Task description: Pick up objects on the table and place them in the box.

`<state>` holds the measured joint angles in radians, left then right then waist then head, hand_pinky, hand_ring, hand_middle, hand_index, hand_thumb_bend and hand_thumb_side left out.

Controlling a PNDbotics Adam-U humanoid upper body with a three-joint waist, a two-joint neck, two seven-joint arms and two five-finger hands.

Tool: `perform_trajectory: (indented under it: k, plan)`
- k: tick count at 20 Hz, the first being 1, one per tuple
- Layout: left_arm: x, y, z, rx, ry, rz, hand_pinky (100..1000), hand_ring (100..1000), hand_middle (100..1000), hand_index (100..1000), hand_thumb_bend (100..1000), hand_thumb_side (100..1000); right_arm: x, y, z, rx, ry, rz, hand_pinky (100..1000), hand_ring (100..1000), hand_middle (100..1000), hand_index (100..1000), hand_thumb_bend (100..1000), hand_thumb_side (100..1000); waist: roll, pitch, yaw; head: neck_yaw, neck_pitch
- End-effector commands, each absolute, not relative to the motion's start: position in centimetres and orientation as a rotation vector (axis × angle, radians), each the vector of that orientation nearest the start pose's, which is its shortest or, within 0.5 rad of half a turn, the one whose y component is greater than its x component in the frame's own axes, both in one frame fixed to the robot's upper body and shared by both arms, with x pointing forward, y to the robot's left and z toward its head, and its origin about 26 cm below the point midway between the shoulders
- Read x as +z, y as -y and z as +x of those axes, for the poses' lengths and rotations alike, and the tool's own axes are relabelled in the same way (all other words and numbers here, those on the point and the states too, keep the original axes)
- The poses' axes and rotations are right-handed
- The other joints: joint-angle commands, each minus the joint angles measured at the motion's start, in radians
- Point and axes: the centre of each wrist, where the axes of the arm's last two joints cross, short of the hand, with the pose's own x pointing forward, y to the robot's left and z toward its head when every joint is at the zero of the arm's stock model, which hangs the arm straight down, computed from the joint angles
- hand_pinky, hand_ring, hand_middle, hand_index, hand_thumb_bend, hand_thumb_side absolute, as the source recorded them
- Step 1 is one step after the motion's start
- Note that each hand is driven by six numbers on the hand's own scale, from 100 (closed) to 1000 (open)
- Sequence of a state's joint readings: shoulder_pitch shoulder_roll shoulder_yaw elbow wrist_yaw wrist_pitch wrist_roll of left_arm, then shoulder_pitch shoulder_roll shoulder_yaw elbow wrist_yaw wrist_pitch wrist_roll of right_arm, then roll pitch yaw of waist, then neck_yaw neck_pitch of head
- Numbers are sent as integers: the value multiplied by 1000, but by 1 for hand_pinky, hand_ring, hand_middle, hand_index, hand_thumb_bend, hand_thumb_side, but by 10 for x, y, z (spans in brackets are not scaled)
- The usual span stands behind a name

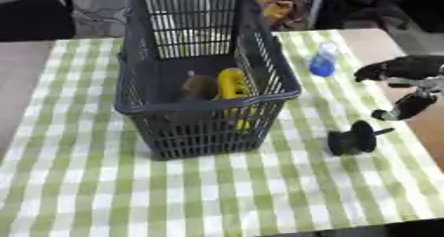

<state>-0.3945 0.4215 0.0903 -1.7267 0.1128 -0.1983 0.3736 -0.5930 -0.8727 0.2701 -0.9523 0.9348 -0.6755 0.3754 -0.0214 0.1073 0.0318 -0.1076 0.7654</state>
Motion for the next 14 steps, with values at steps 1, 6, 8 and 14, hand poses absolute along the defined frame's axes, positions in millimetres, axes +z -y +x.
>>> perform_trajectory:
  k: [1,6,8,14]
  plan:
    - [200,-317,343,105,2388,406,490,634,621,763,692,643,151,470,390,2062,917,-804,869,908,928,994,396,321,-17,-10,2,-1,5]
    - [201,-316,343,104,2390,405,490,633,620,763,693,644,145,470,391,2089,892,-781,859,898,901,992,393,328,-18,-8,9,-4,5]
    - [201,-316,343,104,2391,405,490,632,619,763,694,644,141,472,391,2099,875,-769,856,899,899,992,391,334,-18,-7,10,-4,5]
    - [201,-316,343,105,2390,405,489,632,618,763,694,644,130,476,386,2106,837,-738,851,892,894,990,385,344,-18,-5,9,-6,5]
